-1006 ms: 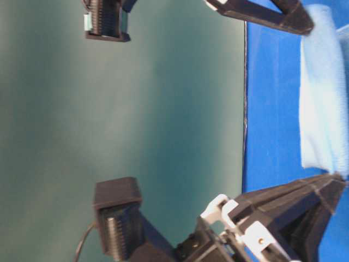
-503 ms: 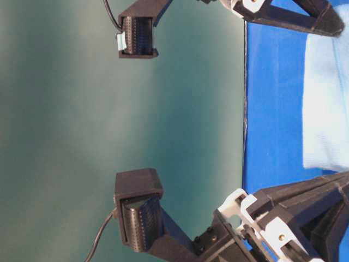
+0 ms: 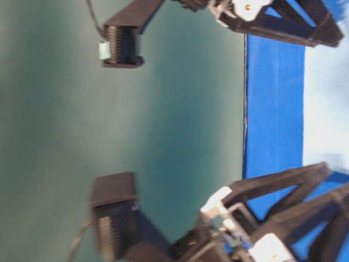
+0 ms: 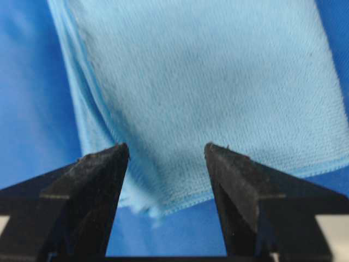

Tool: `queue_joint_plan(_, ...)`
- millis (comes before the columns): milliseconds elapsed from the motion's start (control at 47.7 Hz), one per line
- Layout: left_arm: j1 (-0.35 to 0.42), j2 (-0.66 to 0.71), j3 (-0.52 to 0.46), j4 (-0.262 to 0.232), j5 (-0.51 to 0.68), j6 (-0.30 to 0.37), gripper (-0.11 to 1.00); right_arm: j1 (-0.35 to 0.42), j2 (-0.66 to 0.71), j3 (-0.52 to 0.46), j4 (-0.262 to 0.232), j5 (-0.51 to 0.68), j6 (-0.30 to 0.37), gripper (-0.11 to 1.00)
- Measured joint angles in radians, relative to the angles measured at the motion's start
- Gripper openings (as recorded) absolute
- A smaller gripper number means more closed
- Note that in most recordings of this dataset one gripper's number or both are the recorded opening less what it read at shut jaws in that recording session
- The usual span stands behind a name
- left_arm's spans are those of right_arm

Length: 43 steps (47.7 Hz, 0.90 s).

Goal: Fold the light blue towel.

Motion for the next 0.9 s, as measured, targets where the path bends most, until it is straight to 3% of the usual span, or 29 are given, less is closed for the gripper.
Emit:
queue_joint_plan(335,0.000,-0.253,0.051,0.000,0.104,0.000,0.63,0.094,-0.187,-0.071,0.002,0.241,-0.003,0.61)
queue_joint_plan(503,0.002,-0.413,0.110,0.002,0.112,0.000,0.63,0.095,-0.295,-0.063,-0.008,0.307,-0.011,0.61)
queue_joint_plan(901,0.069,-0.851,0.345,0.002,0.112,0.002,0.63,0.094,-0.666,0.129,-0.109,0.281,-0.012,0.61)
